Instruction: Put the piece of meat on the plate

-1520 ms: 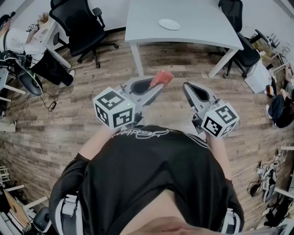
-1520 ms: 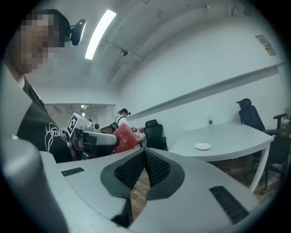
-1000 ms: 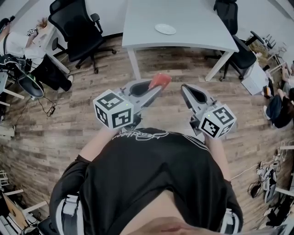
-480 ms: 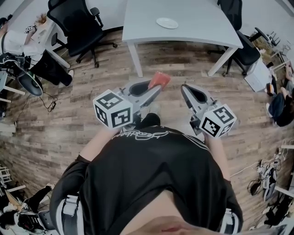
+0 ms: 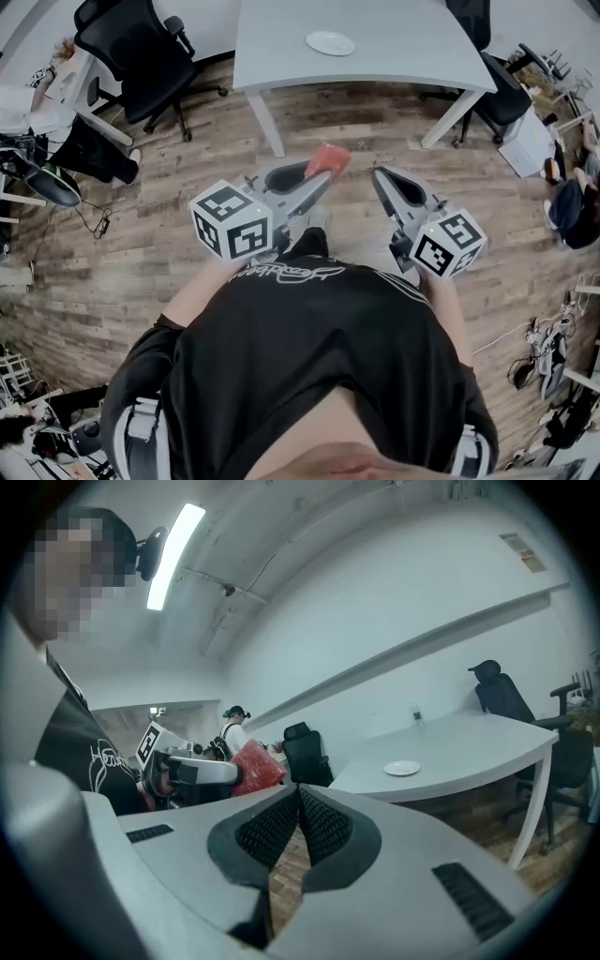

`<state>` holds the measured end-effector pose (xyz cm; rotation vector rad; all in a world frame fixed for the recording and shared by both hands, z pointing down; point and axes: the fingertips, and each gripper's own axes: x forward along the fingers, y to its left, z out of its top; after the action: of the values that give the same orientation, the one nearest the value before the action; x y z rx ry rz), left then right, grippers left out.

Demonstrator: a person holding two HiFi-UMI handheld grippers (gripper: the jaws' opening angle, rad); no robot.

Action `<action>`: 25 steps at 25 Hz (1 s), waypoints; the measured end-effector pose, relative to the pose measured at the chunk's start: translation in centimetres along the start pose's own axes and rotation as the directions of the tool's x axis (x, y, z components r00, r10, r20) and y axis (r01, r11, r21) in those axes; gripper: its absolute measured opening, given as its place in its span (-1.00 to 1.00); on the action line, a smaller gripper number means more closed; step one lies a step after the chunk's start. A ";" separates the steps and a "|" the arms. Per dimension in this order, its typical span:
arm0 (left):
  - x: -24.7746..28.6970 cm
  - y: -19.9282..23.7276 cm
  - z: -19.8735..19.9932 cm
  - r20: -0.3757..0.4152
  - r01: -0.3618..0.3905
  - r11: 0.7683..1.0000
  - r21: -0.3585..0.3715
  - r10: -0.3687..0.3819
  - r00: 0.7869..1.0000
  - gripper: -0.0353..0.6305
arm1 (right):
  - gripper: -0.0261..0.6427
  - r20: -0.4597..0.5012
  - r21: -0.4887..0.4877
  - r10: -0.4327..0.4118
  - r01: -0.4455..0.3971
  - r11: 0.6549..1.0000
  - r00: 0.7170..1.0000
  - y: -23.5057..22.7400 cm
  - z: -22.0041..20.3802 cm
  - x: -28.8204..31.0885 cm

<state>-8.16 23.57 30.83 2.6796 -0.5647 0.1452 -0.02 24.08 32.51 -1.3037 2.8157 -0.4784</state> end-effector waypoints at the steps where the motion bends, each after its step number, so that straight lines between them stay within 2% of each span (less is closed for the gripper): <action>1: 0.7 0.9 0.2 -0.004 0.002 1.000 -0.006 -0.002 1.000 -0.62 | -0.89 -0.005 0.005 -0.002 0.002 1.000 1.000 -0.8 0.0 0.6; 5: 3.6 4.6 1.1 -0.025 0.009 1.000 -0.030 -0.010 1.000 -0.62 | -0.89 -0.018 0.036 -0.015 0.015 0.999 1.000 -4.6 0.3 3.3; 14: 9.7 14.0 6.0 -0.072 0.021 0.998 -0.051 -0.025 0.997 -0.62 | -0.89 -0.051 0.081 -0.035 0.039 0.996 0.998 -13.0 3.4 11.0; 19: 12.0 19.6 7.8 -0.076 0.013 0.997 -0.075 -0.019 0.997 -0.62 | -0.89 -0.063 0.103 -0.046 0.052 0.993 0.997 -17.1 4.7 15.6; 25: 13.3 25.7 10.1 -0.065 0.025 0.996 -0.083 -0.030 0.997 -0.62 | -0.89 -0.075 0.081 -0.059 0.065 0.995 0.995 -20.1 6.6 21.4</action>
<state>-6.32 -6.91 33.19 2.5911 -0.5019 0.1983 1.76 -5.87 34.39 -1.3882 2.7854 -0.6513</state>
